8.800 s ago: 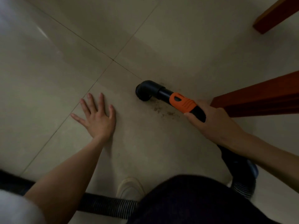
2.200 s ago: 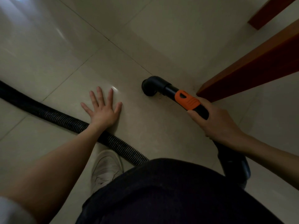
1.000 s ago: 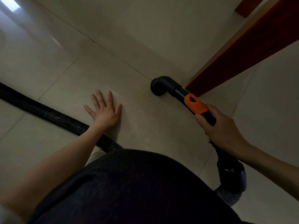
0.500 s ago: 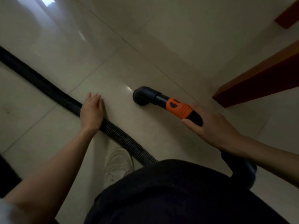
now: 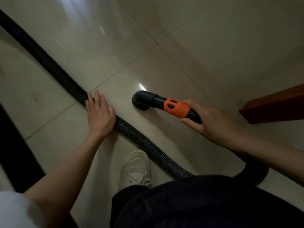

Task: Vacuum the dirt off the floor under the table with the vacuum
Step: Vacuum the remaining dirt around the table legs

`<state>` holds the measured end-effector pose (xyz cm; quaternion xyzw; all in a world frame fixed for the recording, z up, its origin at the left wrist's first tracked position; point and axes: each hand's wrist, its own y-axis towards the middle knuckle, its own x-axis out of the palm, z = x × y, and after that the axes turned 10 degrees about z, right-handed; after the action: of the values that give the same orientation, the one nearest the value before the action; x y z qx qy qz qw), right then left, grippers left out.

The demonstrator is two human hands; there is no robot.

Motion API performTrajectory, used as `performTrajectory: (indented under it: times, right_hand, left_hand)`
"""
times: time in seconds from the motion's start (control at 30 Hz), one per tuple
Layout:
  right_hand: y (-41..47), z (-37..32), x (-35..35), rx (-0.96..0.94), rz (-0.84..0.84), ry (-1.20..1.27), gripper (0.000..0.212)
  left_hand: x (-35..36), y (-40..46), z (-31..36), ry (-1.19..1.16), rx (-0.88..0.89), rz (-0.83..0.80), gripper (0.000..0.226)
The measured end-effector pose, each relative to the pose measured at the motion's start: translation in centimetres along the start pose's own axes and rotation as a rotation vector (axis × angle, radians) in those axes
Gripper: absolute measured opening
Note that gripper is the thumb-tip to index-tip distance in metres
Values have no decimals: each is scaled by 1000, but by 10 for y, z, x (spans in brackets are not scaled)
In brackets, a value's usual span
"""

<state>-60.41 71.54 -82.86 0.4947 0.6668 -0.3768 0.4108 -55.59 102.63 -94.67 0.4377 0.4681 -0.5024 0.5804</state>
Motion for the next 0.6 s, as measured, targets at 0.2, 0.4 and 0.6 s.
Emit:
performTrajectory:
  times: [0.2,0.4,0.6]
  right_hand:
    - [15,-17,2,-201,-27,6,58]
    - [57,-38,14,-295,-20,-112,57]
    - [110,-49,18,-209,99,-167,54]
  left_hand:
    - [-2,-6,-13,-11,-39,-10,59]
    - [-1,-5,-12,5,-35,-24,59]
    - [-4,-7,-11,-18,-37,-32,63]
